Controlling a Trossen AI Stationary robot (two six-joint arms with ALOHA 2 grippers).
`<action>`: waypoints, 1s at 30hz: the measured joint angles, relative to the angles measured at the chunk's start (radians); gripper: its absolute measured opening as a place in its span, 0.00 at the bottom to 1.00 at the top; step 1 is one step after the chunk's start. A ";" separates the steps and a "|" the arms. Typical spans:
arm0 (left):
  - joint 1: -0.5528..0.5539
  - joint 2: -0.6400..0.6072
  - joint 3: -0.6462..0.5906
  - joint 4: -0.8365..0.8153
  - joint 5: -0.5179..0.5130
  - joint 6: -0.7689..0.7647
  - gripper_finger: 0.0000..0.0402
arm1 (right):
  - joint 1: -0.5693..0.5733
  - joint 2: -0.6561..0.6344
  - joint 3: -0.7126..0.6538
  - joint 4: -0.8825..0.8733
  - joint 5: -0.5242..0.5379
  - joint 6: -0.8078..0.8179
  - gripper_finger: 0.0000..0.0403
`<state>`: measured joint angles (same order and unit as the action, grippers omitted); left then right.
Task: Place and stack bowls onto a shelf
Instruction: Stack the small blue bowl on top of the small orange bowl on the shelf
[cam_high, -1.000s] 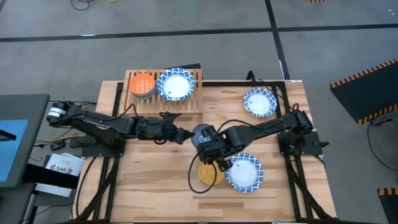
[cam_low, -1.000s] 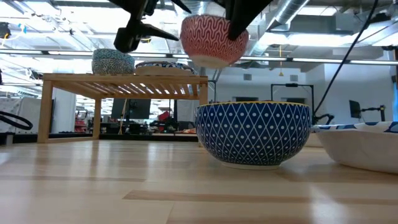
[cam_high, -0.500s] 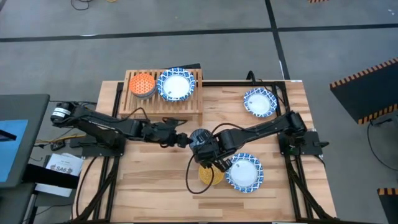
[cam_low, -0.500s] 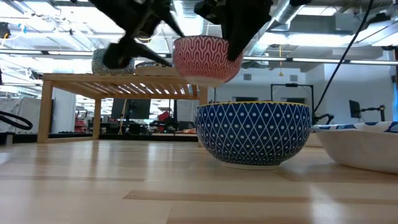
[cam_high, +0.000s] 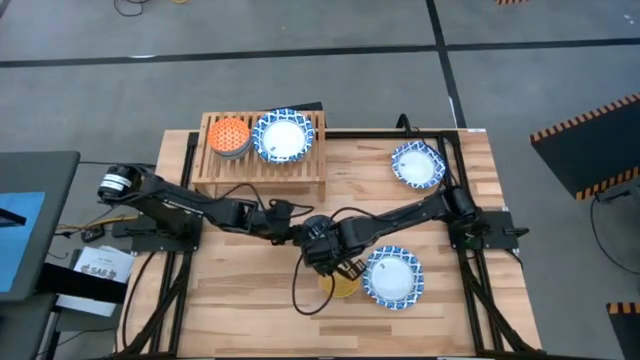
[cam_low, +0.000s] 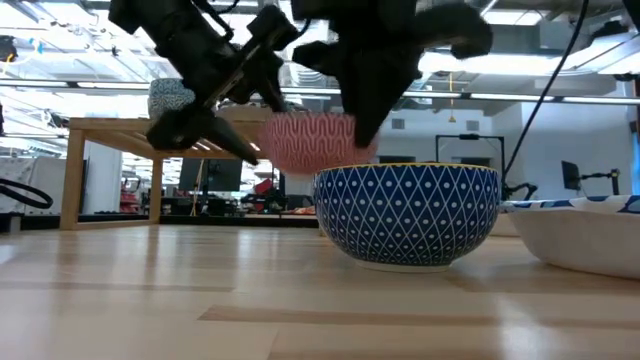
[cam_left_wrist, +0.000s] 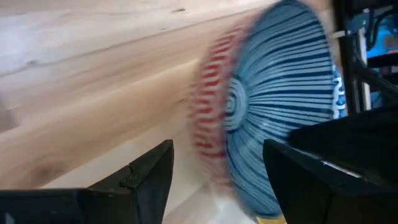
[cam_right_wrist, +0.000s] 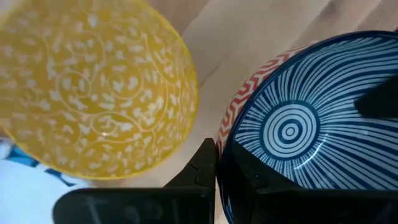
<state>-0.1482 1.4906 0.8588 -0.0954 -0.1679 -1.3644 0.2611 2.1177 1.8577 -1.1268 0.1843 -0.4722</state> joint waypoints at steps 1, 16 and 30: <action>0.000 0.004 0.001 -0.003 0.001 -0.001 0.58 | 0.000 0.004 -0.004 -0.007 0.000 0.000 0.09; 0.001 0.044 0.000 -0.037 -0.012 -0.007 0.56 | -0.002 0.029 -0.001 0.012 -0.030 0.003 0.09; 0.003 0.048 -0.003 0.003 -0.032 0.049 0.04 | -0.011 0.027 0.001 0.039 -0.036 0.019 0.09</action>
<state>-0.1455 1.5387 0.8555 -0.0925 -0.1997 -1.3158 0.2504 2.1449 1.8591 -1.0874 0.1482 -0.4532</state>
